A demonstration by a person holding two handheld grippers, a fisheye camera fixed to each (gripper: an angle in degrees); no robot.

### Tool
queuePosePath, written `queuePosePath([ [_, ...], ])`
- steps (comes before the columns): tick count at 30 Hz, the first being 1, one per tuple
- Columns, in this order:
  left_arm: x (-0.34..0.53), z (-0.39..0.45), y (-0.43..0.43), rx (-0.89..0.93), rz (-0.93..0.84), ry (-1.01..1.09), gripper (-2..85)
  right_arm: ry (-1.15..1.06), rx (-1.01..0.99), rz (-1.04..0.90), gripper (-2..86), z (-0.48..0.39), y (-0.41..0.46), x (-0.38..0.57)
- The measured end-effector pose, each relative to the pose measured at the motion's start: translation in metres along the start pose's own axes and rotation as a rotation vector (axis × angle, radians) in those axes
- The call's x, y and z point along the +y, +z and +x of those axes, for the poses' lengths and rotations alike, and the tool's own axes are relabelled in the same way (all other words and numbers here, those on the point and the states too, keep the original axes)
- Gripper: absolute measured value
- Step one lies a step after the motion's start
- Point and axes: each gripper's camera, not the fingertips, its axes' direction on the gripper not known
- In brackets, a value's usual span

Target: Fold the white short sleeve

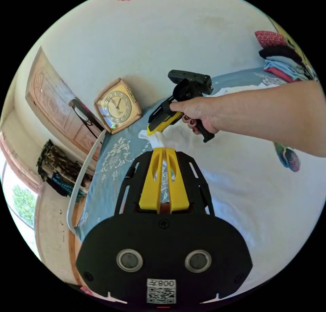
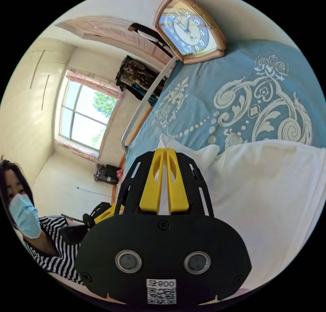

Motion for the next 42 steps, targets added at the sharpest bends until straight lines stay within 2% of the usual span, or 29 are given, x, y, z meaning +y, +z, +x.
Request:
queuePosePath([
  [2,0.012,0.011,0.001,-0.077,-0.062,0.015,3.4,0.045,0.051,-0.041,2.5,0.012,0.008,-0.004],
  [4,0.021,0.009,-0.003,-0.069,-0.089,-0.029,4.6,0.053,0.084,0.007,3.9,0.013,-0.002,-0.003],
  [6,0.032,-0.003,-0.010,0.021,-0.084,-0.137,5.8,0.028,0.125,0.046,5.8,0.008,-0.016,-0.001],
  [10,0.058,-0.047,-0.005,0.391,-0.092,-0.440,8.1,-0.023,0.201,0.092,8.9,-0.008,-0.043,0.015],
  [14,0.082,-0.079,0.036,0.708,-0.156,-0.766,9.4,-0.188,0.385,-0.016,8.9,-0.050,-0.020,0.012],
  [17,0.093,-0.084,0.057,0.851,-0.159,-0.934,8.8,-0.315,0.588,-0.112,8.4,-0.077,0.018,0.001],
  [20,0.094,-0.080,0.062,0.879,-0.150,-0.987,6.4,-0.358,0.762,-0.199,6.9,-0.073,0.053,-0.007],
  [23,0.089,-0.071,0.063,0.899,-0.152,-0.984,3.8,-0.357,0.793,-0.236,3.3,-0.061,0.060,-0.011],
  [25,0.083,-0.065,0.054,0.868,-0.113,-0.949,3.1,-0.352,0.773,-0.239,1.7,-0.056,0.050,-0.012],
  [27,0.073,-0.058,0.040,0.824,-0.068,-0.874,2.7,-0.307,0.671,-0.220,1.1,-0.047,0.031,-0.013],
  [29,0.053,-0.045,0.010,0.731,0.015,-0.721,2.4,-0.251,0.355,-0.058,0.7,-0.035,-0.022,-0.007],
  [30,0.047,-0.041,0.001,0.686,0.029,-0.668,2.4,-0.216,0.263,-0.017,0.6,-0.028,-0.037,-0.006],
  [32,0.024,-0.015,-0.032,0.482,0.076,-0.443,2.4,-0.073,-0.169,0.136,0.5,0.017,-0.081,-0.001],
  [34,0.013,0.006,-0.049,0.359,0.100,-0.313,2.6,-0.009,-0.299,0.200,0.6,0.041,-0.094,0.005],
  [38,0.005,0.045,-0.050,0.149,0.024,-0.152,3.4,0.059,-0.275,0.119,1.5,0.057,-0.074,0.004],
  [42,0.012,0.048,-0.033,0.176,-0.106,-0.219,6.0,0.063,-0.153,0.037,5.7,0.055,-0.054,0.001],
])
